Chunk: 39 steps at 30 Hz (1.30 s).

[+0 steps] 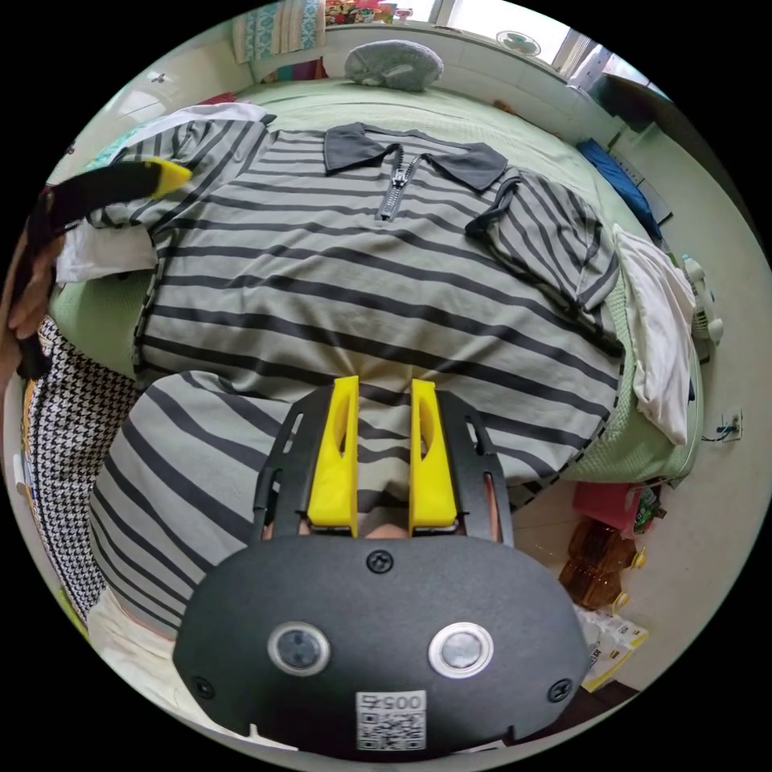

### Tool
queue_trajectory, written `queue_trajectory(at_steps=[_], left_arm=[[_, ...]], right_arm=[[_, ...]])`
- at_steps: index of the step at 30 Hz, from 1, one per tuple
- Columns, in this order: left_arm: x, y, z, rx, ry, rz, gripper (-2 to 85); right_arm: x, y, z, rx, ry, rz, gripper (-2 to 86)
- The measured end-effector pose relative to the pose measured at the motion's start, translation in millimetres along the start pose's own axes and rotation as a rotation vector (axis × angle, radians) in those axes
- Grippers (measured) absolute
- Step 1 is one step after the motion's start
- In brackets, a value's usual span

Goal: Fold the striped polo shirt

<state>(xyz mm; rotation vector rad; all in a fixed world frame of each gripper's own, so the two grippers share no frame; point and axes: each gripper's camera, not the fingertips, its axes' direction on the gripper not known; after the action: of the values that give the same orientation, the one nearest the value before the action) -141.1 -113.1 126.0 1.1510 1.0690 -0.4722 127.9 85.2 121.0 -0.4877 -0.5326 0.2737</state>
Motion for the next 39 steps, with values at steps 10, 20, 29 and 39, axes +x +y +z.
queue_trajectory(at_steps=[10,20,29,39], left_arm=[[24.9,-0.9,85.3,-0.116,-0.034,0.05,-0.5],[68.5,14.7,100.1,-0.059,-0.25,0.179,-0.5],[61.7,23.6,105.3,-0.029,-0.204,0.111,-0.5],[28.5,34.4,107.2,-0.032,-0.033,0.002,-0.4]], right_arm=[[21.4,18.2,-7.2,0.015,-0.052,0.009,5.5],[50.5,60.8,-29.8,0.215,-0.119,-0.049,3.9],[116.0,55.2,-78.9,0.361,-0.07,0.004,10.1],[150.8,-26.4,-34.1,0.234,-0.03,0.06,8.0]])
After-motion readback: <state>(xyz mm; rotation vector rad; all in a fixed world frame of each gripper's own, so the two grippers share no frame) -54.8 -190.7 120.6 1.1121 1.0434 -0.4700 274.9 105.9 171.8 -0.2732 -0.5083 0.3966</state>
